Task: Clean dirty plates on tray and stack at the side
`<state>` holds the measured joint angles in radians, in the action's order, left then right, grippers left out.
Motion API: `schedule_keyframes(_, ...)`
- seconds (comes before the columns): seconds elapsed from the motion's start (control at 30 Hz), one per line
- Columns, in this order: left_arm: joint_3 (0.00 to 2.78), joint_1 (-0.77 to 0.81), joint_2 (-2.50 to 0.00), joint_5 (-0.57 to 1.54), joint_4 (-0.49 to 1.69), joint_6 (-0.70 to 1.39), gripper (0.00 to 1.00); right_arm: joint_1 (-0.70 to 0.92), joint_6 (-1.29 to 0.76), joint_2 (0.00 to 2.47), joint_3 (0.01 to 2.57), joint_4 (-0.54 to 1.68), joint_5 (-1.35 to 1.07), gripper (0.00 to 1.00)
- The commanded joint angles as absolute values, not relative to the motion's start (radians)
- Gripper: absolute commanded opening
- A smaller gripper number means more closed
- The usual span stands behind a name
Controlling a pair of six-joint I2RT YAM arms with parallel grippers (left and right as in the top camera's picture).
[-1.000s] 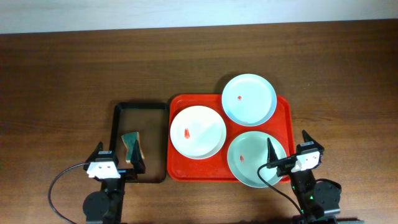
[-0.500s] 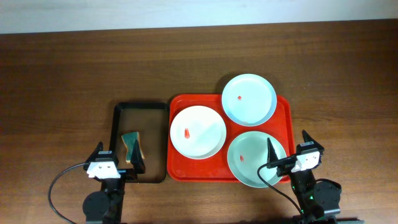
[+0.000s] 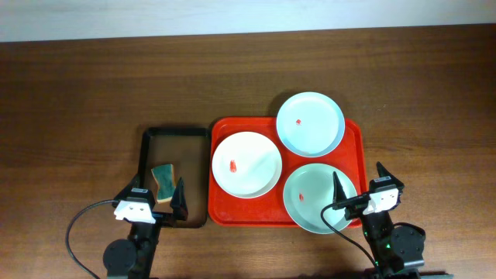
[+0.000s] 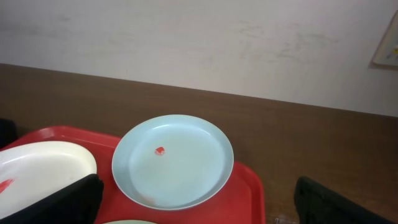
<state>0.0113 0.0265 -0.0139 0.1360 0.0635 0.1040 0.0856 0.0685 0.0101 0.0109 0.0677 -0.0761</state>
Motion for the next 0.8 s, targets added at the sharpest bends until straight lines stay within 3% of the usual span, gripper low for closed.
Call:
schedule_keyframes(0.0,0.010,0.030,-0.011,0.170,0.066,0.088,0.99,0.077,0.071,0.006,0.006,0.072,-0.086,0.98)
schedule_keyframes(0.33,0.010,0.030,-0.011,0.170,0.065,0.088,0.99,0.077,0.030,0.006,0.013,0.071,-0.173,0.98)
schedule_keyframes(0.53,0.056,0.030,-0.011,0.198,0.062,0.088,0.99,0.077,-0.009,0.006,0.142,0.156,-0.173,0.98)
schedule_keyframes(0.77,0.323,0.030,-0.012,0.240,0.297,0.088,0.99,0.077,-0.012,0.011,0.366,0.339,-0.173,0.98)
